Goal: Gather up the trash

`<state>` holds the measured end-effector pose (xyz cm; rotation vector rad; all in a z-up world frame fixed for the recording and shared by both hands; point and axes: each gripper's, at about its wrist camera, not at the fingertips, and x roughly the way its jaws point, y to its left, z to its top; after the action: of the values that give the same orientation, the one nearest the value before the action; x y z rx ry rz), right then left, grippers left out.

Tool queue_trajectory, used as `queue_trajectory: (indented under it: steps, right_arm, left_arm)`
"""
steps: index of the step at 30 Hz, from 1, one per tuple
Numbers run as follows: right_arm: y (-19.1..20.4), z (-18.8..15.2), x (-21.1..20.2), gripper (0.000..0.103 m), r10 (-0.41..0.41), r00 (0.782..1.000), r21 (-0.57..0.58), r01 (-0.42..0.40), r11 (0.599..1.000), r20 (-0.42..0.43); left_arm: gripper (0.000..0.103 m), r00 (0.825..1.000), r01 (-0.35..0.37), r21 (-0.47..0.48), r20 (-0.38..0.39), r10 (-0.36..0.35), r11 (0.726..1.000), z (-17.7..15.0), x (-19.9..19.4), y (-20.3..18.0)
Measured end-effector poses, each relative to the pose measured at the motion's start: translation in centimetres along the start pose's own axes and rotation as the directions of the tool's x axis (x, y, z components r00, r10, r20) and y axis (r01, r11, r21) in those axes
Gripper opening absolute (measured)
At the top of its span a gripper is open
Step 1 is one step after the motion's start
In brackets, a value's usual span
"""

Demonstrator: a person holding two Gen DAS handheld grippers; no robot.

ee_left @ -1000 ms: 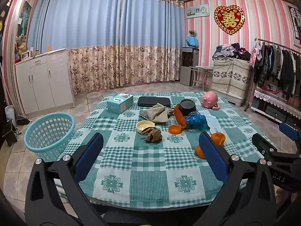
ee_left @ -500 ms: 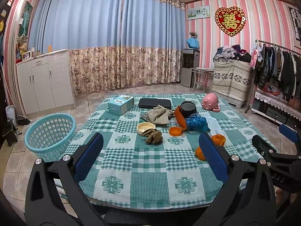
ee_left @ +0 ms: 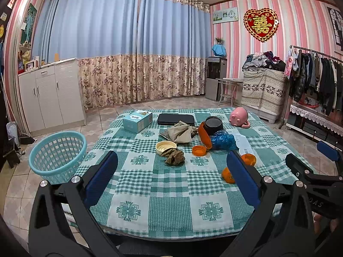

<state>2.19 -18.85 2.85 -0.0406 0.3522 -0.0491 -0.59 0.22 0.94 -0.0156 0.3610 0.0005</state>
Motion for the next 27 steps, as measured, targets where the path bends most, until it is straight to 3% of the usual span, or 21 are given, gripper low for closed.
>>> queue_trajectory:
  steps: [27]
  right_arm:
    - [0.18,-0.36,0.49,0.099,0.000,1.000,-0.003,0.000,1.000,-0.010]
  left_arm:
    - [0.098,1.000,0.002,-0.003,-0.004,-0.002,1.000,0.07,-0.12,-0.18]
